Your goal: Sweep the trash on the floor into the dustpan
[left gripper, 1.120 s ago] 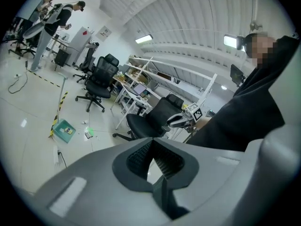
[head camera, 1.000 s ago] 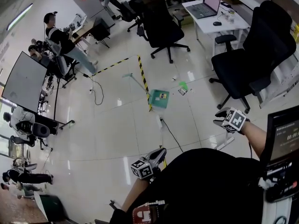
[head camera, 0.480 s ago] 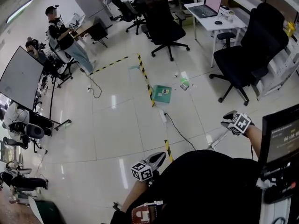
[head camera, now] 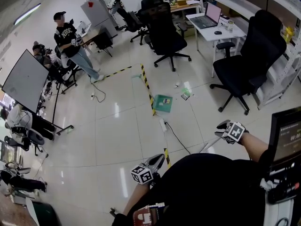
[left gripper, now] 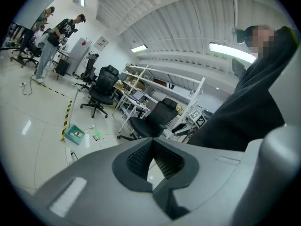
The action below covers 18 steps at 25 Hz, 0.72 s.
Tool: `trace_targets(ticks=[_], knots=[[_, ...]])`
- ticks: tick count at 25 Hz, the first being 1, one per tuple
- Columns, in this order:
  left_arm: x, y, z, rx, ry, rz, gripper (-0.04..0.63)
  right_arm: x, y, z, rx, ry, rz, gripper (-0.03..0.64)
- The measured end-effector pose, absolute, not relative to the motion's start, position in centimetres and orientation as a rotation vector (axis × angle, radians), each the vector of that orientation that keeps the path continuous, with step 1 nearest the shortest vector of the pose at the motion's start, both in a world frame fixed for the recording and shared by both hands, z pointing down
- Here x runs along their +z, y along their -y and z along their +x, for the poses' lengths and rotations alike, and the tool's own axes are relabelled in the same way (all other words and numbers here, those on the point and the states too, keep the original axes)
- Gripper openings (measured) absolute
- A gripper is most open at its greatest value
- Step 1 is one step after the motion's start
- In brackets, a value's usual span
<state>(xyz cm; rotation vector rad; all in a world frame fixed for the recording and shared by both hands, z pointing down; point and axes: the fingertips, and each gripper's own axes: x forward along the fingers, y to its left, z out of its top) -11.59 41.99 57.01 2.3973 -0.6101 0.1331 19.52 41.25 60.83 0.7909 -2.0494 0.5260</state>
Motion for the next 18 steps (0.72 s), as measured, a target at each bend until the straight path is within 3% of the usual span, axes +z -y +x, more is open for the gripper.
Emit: trace_targets(ticks=[18], knots=[[57.0, -44.0, -11.7, 0.128, 0.644, 2.380, -0.006, 61.7, -43.8, 17.6, 0.512, 2.054, 0.670, 0.123]])
